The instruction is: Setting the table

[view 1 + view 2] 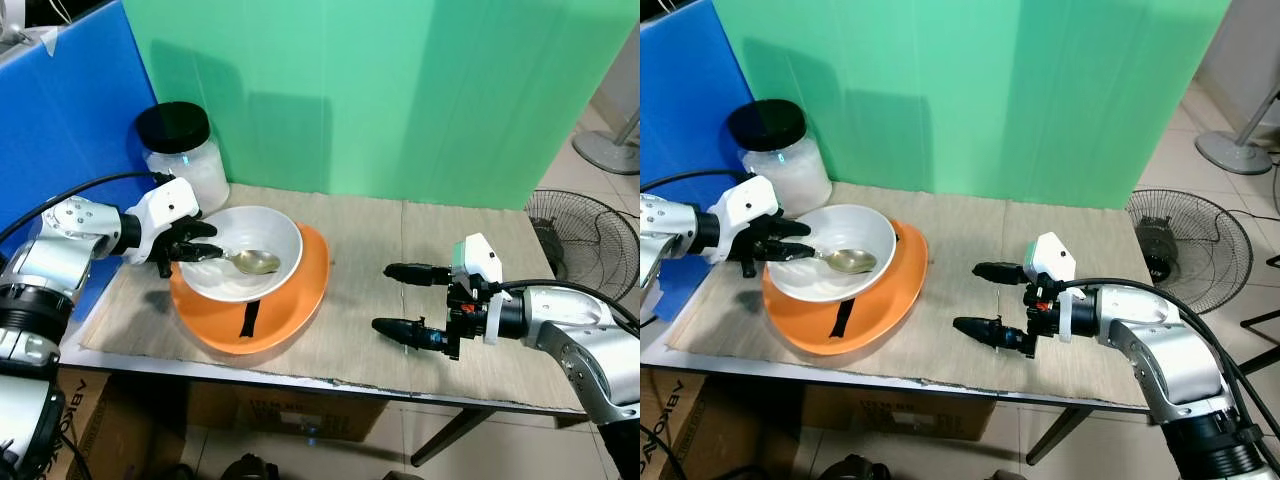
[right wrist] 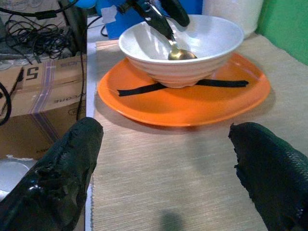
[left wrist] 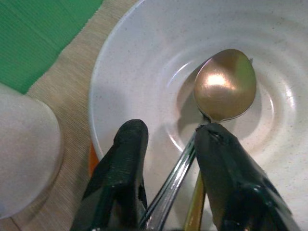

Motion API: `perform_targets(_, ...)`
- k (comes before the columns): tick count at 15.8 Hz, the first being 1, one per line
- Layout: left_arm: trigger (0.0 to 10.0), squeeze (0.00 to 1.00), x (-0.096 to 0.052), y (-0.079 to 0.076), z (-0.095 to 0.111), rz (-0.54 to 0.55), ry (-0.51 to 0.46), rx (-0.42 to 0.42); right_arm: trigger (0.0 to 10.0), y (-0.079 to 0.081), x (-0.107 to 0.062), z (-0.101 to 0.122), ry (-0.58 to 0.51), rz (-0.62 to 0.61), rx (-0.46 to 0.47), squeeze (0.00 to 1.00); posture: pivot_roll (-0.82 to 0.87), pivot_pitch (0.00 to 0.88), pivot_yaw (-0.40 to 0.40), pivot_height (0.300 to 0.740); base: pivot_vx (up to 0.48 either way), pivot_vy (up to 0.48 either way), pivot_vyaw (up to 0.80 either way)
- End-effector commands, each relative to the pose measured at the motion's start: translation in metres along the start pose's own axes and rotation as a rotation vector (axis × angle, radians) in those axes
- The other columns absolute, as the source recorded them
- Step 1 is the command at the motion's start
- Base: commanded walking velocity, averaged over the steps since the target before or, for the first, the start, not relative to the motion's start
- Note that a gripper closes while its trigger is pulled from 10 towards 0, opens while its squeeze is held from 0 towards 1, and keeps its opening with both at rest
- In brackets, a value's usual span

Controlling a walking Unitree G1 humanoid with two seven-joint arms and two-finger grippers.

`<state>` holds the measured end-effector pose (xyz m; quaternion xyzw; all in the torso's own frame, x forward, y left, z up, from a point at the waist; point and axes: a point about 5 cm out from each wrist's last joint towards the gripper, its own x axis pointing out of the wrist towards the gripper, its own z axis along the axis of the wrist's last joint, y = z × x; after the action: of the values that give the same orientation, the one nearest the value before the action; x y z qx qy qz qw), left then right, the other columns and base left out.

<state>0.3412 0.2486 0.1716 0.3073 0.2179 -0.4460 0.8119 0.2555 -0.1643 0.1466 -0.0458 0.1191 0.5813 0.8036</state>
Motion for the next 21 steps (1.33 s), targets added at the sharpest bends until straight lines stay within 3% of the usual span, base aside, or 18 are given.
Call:
perform_targets(1, 10.0, 1.00, 0.004, -0.001, -0.002, -0.021, 0.027, 0.012, 10.0, 0.002, 0.000, 0.001, 0.011, 0.023, -0.004, 0.00, -0.07, 0.055, 0.031, 0.740, 0.000, 0.000, 0.00)
perform_targets(3, 10.0, 0.63, 0.006, 0.000, 0.003, -0.038, -0.001, 0.014, 10.0, 0.002, 0.000, 0.001, 0.009, 0.021, -0.003, 0.00, -0.07, 0.055, 0.035, 0.740, 0.000, 0.000, 0.00)
perform_targets(4, 10.0, 0.36, 0.007, 0.000, 0.008, -0.052, -0.019, 0.022, 10.0, 0.003, 0.000, 0.001, 0.008, 0.019, -0.003, 0.00, -0.07, 0.057, 0.047, 0.740, 0.000, 0.000, 0.00)
perform_targets(5, 10.0, 0.28, 0.008, 0.000, 0.012, -0.065, -0.036, 0.022, 10.0, 0.003, 0.001, 0.002, 0.006, 0.018, -0.003, 0.00, -0.07, 0.058, 0.048, 0.740, 0.000, 0.000, 0.00)
perform_targets(7, 10.0, 0.00, 0.011, -0.001, 0.018, -0.099, -0.050, 0.029, 10.0, 0.005, 0.000, 0.000, 0.006, 0.014, 0.000, 0.00, -0.07, 0.061, 0.058, 0.740, 0.000, 0.000, 0.00)
perform_targets(12, 10.0, 0.00, 0.015, -0.006, 0.011, -0.163, 0.045, 0.027, 10.0, 0.010, -0.003, -0.003, 0.012, 0.006, 0.006, 0.00, -0.08, 0.062, 0.067, 0.740, 0.000, 0.000, 0.00)
perform_targets(16, 10.0, 0.00, 0.011, -0.009, 0.012, -0.208, 0.064, 0.025, 10.0, 0.013, -0.004, -0.003, 0.023, 0.050, -0.013, 0.00, -0.07, 0.052, 0.059, 0.740, 0.000, 0.000, 0.00)
perform_targets(17, 9.1, 0.00, 0.011, -0.009, 0.012, -0.209, 0.064, 0.026, 10.0, 0.013, -0.004, -0.002, 0.021, 0.061, -0.022, 0.00, -0.07, 0.051, 0.059, 0.740, 0.000, 0.000, 0.00)
perform_targets(18, 4.9, 0.00, 0.012, -0.008, 0.013, -0.209, 0.071, 0.030, 10.0, 0.013, -0.004, -0.001, 0.020, 0.074, -0.040, 0.00, -0.07, 0.045, 0.054, 0.740, 0.000, 0.000, 0.00)
perform_targets(20, 0.0, 0.00, 0.013, -0.009, 0.013, -0.211, 0.089, 0.043, 10.0, 0.011, -0.003, -0.001, 0.026, 0.075, -0.048, 0.00, -0.07, 0.041, 0.053, 0.740, 0.000, 0.000, 0.00)
perform_targets(21, 0.0, 0.00, 0.013, -0.009, 0.013, -0.214, 0.098, 0.048, 10.0, 0.011, -0.003, -0.001, 0.027, 0.074, -0.049, 0.00, -0.07, 0.039, 0.053, 0.740, 0.000, 0.000, 0.00)
